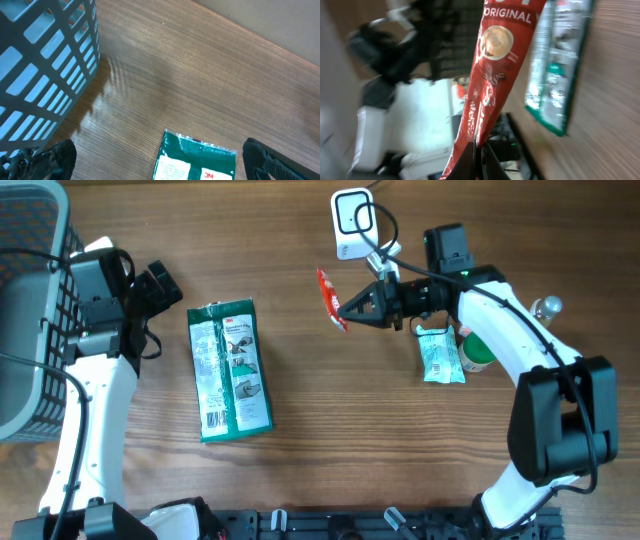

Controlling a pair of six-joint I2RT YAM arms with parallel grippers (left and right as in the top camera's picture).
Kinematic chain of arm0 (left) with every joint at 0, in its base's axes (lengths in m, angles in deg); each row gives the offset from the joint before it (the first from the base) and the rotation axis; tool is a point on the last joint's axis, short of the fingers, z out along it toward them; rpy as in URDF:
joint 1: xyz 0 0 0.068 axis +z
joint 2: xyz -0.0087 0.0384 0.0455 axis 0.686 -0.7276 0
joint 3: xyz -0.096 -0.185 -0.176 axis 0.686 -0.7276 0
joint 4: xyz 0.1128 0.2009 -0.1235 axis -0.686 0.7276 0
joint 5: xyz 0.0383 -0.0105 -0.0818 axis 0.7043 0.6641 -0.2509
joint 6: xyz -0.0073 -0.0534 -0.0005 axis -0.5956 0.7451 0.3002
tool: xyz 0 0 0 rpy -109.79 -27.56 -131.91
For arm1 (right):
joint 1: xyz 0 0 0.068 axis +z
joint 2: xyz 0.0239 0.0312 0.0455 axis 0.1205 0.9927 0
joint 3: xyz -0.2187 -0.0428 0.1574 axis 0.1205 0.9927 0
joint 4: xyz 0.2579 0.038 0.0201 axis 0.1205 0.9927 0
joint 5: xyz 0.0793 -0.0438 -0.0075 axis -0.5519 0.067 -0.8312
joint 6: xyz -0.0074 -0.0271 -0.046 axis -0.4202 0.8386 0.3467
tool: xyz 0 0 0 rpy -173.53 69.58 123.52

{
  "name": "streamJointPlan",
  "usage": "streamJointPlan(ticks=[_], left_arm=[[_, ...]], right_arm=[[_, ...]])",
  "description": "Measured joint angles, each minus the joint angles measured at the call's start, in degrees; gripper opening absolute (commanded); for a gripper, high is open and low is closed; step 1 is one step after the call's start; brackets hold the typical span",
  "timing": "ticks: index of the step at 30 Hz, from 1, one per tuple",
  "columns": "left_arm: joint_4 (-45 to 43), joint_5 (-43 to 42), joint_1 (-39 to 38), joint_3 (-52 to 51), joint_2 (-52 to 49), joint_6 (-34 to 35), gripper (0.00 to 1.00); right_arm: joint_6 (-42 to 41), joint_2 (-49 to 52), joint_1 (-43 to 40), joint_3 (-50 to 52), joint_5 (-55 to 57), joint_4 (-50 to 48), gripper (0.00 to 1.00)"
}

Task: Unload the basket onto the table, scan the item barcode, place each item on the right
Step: 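Lift the Nescafe stick toward the scanner window, then lower the Nescafe stick onto the table and open the gripper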

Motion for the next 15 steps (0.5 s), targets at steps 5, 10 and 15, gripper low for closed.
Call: streamJointPlan(ticks=[5,10,15], left_arm=[[0.0,0.0,0.0,0.0,0.0,0.0,1.0],[0.0,0.0,0.0,0.0,0.0,0.0,1.0],[0.0,0.0,0.0,0.0,0.0,0.0,1.0]], right_arm=[[1.2,0.0,3.8,0.0,15.4,4.7,0.04],[3.5,0.0,8.7,0.0,36.6,9.7,0.04],[7.1,0.0,13.3,0.0,54.6,10.8,0.05]])
